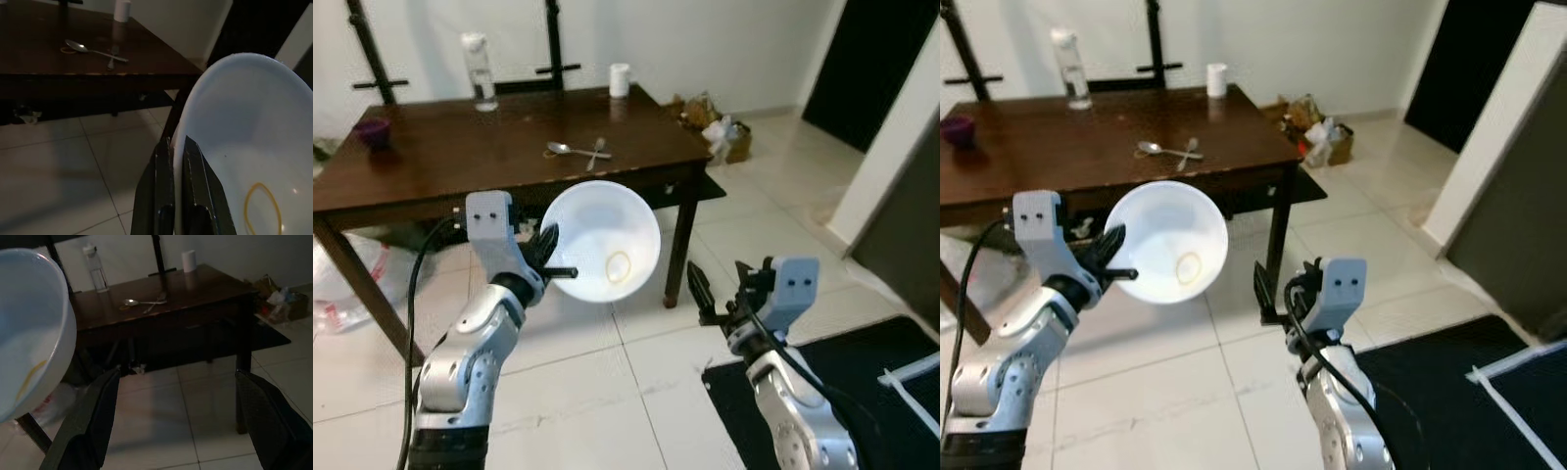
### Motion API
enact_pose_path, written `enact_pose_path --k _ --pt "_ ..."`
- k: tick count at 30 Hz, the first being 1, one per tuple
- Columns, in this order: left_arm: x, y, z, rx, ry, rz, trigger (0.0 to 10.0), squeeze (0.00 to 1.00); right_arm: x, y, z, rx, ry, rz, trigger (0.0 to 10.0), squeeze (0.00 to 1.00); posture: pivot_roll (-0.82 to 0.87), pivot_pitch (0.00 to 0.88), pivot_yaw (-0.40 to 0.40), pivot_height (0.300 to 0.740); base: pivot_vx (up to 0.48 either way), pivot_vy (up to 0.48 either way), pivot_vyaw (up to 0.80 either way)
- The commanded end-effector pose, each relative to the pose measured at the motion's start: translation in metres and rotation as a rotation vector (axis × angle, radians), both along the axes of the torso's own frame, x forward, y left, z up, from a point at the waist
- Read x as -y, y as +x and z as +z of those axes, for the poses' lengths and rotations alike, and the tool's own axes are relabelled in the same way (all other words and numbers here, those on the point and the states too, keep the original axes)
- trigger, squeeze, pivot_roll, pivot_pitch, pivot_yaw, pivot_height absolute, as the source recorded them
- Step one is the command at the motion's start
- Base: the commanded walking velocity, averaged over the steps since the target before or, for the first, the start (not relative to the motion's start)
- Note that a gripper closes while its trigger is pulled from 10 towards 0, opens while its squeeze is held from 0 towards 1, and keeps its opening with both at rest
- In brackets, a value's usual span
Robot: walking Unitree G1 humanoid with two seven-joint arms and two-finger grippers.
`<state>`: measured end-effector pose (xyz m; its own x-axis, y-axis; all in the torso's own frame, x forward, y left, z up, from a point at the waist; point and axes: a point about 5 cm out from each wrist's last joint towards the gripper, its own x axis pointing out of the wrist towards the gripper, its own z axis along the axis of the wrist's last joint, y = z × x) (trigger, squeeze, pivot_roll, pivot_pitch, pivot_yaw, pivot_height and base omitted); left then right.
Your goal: Setting the table
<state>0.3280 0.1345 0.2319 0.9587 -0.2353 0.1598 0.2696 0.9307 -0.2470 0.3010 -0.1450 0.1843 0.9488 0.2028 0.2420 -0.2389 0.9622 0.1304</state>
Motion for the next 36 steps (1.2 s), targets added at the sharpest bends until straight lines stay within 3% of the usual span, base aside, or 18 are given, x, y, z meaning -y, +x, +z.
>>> enact_pose_path --k 1,36 --pt "-0.0025 -0.0002 -0.0051 -0.025 0.007 0.012 10.0 0.0 -0.0043 0.0 -0.0022 -0.01 -0.011 0.017 10.0 0.0 0.0 0.065 0.087 0.74 0.0 0.0 0.79" --pt "-0.0006 -0.0007 -0.0075 -0.038 0.014 0.017 10.0 0.0 -0.0107 -0.0052 -0.0023 -0.007 0.007 0.083 10.0 0.0 0.0 0.082 0.086 0.74 0.0 0.0 0.79"
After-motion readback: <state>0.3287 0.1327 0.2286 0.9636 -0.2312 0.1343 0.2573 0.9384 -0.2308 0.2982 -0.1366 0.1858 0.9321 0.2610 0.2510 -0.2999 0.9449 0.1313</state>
